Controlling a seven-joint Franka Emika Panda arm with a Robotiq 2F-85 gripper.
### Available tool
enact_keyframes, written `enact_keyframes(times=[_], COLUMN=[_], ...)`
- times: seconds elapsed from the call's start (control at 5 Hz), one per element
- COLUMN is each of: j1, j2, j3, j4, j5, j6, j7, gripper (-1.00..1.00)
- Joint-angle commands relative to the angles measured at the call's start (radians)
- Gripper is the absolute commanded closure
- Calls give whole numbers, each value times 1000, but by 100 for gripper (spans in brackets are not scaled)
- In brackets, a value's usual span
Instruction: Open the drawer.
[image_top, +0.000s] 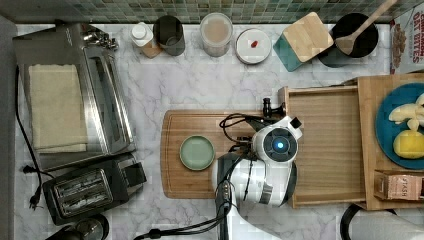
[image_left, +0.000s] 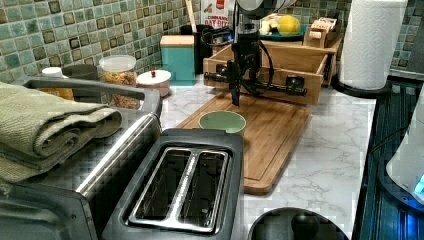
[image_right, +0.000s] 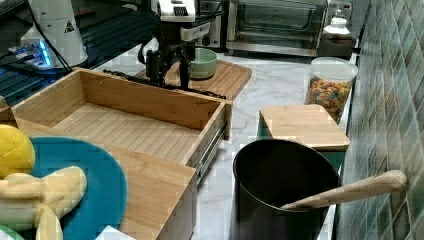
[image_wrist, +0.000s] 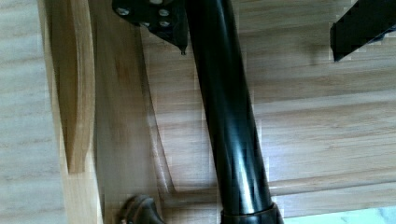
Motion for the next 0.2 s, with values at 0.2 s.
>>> enact_keyframes(times=[0.2], j1=[124], j2=[-73], j3=[122], j4=[11], j5=[22], j6=[-43], j7=[54], gripper=[-100])
